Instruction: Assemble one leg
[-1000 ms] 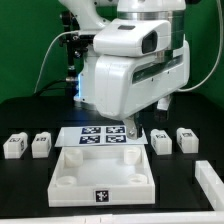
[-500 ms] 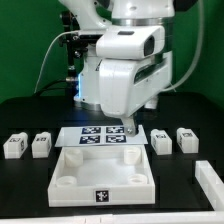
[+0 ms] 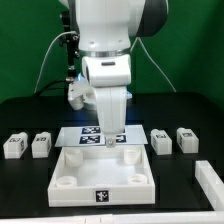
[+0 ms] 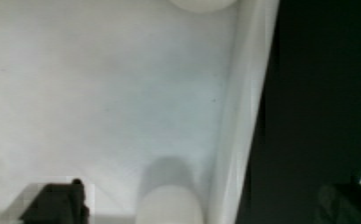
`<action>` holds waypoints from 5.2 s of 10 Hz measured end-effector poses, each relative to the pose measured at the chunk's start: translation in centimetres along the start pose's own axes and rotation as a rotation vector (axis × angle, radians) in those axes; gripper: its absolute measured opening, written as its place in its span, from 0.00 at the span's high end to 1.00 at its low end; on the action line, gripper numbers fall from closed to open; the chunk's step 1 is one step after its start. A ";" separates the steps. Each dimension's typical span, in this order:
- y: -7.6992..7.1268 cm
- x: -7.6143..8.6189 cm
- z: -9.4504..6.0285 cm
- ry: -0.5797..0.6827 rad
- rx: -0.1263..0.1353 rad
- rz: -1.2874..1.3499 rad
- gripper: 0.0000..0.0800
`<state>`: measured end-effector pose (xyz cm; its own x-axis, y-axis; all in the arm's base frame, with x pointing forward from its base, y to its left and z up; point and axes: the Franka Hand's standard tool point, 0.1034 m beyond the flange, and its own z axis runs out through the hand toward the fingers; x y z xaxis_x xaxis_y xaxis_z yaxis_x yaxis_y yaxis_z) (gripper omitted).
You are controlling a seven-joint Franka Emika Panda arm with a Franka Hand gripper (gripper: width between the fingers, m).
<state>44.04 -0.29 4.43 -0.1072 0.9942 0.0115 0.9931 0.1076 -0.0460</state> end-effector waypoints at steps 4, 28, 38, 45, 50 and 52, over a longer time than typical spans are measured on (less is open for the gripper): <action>-1.3 -0.3 2.9 0.015 0.024 0.073 0.19; 3.8 2.8 2.5 0.029 -0.031 0.154 0.92; 6.5 6.7 3.8 0.068 -0.051 0.113 0.93; 6.5 6.5 3.8 0.068 -0.051 0.118 0.21; 6.5 6.4 3.8 0.068 -0.051 0.119 0.19; 6.5 6.3 3.7 0.068 -0.052 0.120 0.19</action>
Offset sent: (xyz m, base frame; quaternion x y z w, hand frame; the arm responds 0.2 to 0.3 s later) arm -0.0014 -0.0115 -0.0220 -0.0094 0.0116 0.0005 0.9999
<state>49.69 6.74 0.46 0.0144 0.9970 0.0766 0.9999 -0.0145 0.0003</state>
